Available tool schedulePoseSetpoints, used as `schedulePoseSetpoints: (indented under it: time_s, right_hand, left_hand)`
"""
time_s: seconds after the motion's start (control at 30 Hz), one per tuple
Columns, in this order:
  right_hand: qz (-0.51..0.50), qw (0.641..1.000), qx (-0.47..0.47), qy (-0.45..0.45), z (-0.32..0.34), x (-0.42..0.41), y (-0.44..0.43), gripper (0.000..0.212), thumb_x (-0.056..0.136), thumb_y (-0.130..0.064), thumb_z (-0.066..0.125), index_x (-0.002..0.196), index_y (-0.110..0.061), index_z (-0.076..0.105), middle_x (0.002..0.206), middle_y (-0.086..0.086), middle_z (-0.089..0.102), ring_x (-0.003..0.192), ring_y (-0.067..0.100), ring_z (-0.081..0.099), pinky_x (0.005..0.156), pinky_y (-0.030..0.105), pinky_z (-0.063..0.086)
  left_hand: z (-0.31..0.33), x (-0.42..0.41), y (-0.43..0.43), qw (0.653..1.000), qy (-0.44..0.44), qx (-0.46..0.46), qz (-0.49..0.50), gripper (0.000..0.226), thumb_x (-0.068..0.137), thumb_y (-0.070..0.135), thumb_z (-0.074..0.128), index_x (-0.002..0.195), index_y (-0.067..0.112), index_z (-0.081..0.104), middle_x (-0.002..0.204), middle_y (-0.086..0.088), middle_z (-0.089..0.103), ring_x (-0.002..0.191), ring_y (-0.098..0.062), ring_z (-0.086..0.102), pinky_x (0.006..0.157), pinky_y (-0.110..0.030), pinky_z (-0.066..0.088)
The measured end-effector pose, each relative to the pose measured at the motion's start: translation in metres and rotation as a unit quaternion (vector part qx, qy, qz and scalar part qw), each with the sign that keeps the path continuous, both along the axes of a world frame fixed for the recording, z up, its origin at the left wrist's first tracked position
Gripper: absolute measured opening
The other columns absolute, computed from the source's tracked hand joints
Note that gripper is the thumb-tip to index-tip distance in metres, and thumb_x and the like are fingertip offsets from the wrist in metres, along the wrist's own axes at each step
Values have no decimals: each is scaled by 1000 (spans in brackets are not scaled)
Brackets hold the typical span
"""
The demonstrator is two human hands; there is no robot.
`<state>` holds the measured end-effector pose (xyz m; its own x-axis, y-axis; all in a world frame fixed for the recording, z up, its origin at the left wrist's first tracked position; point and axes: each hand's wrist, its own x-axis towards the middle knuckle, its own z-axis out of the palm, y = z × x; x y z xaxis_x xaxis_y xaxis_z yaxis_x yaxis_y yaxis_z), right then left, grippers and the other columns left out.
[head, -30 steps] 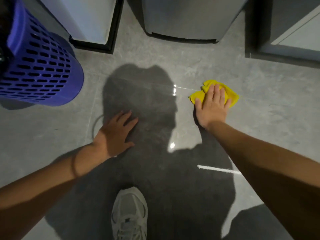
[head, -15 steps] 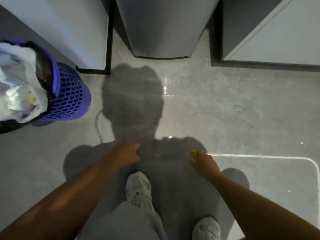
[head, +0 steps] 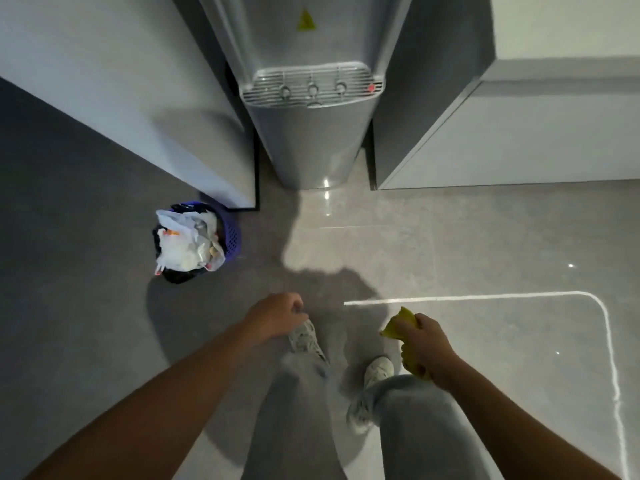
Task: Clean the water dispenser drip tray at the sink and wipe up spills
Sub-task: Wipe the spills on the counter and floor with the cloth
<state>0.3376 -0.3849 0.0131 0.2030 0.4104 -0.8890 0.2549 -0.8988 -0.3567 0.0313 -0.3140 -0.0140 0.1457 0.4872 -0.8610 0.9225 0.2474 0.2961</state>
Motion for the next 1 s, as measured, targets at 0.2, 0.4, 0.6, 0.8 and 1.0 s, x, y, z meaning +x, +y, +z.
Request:
schedulePoseSetpoints:
  time_s: [0.2,0.4,0.6,0.8,1.0]
  right_hand:
    - [-165,983,58,53,122,28,18,22,96,-24,64,95,-3,67,50,11,46,37,20,37,39,25,37]
    - [-241,959,108,105,170,98,49,22,98,-24,63,97,-5,72,54,10,57,40,22,41,44,27,39]
    - [-252,945,149,144,196,206,104,28,102,-22,61,99,2,74,72,12,73,35,17,49,36,22,43]
    - [-246,940,167,168,233,309,195,38,102,-22,61,110,15,59,53,8,34,35,13,29,41,19,28]
    - [-205,938,209,188,251,367,289,40,100,-30,62,104,10,66,59,11,32,37,15,26,43,21,27]
  left_hand:
    - [125,31,9,999,-23,24,-11,36,92,44,69,121,22,69,121,-2,74,110,-21,69,94,-32,52]
    - [185,108,45,993,-55,85,66,21,93,35,73,108,20,74,103,-3,78,84,-17,68,78,-27,51]
    - [228,204,113,973,-105,169,115,12,94,36,72,102,27,73,94,4,77,89,-13,73,83,-34,59]
    - [263,290,176,948,-150,236,154,5,93,27,75,96,24,76,82,4,77,74,-10,69,76,-39,57]
    - [278,348,249,939,-135,271,161,2,92,29,75,94,28,75,76,11,71,70,5,62,71,-19,47]
